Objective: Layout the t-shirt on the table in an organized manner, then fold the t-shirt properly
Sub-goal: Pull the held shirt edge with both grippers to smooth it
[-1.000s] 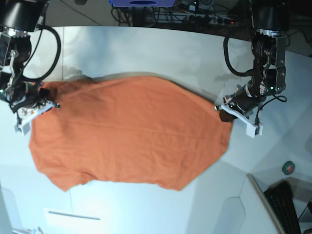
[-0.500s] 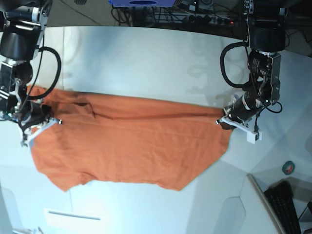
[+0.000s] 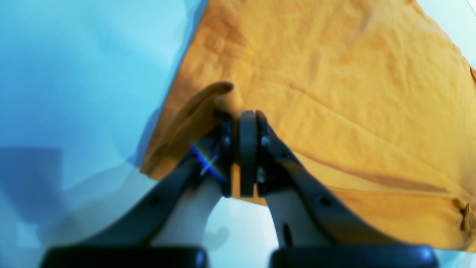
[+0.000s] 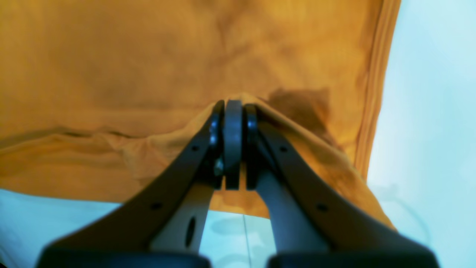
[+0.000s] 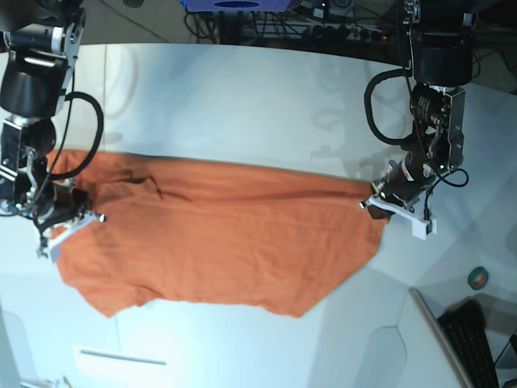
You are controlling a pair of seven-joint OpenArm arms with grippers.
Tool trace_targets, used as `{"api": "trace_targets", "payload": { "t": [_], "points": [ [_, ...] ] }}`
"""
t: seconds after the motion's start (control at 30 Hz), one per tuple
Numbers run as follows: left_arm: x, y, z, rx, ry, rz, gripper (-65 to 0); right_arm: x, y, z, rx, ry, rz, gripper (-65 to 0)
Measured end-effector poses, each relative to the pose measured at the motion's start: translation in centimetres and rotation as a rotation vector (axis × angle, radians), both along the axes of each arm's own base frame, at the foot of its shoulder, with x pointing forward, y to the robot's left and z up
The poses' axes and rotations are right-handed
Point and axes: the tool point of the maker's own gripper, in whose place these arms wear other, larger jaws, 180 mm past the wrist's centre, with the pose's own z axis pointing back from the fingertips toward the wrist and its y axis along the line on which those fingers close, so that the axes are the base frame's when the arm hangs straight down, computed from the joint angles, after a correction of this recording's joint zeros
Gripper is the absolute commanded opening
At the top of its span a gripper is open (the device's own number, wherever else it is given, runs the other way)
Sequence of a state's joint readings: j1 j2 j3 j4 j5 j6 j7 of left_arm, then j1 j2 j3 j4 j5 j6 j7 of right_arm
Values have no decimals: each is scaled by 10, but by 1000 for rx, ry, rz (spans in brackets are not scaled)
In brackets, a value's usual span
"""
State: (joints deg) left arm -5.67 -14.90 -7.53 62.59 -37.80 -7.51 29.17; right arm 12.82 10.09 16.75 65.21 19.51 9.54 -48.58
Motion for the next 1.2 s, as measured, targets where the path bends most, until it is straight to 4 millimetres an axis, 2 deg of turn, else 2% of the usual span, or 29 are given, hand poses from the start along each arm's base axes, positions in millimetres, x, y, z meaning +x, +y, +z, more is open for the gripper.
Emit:
{"api": "trace_targets", "payload": {
  "t": [0.13, 0.4, 0.6, 0.93, 1.17, 1.2],
  "points": [
    [0, 0, 0, 0, 0, 1, -650, 10, 0, 8, 3, -24, -1, -650],
    [0, -1, 0, -2, -1, 1, -650, 7, 0, 5, 3, -15, 0, -650],
    [14, -7, 10, -26, -37, 14, -650, 5, 1, 4, 4, -6, 2, -650],
    [21, -9, 14, -43, -52, 29, -650, 3, 4, 2, 10, 4, 4, -650],
    [12, -5, -7, -54, 13, 52, -650, 0, 4, 1, 12, 22, 8, -650],
    [12, -4, -10, -57, 21, 58, -650, 0, 5, 1, 12, 23, 9, -632]
  ]
}}
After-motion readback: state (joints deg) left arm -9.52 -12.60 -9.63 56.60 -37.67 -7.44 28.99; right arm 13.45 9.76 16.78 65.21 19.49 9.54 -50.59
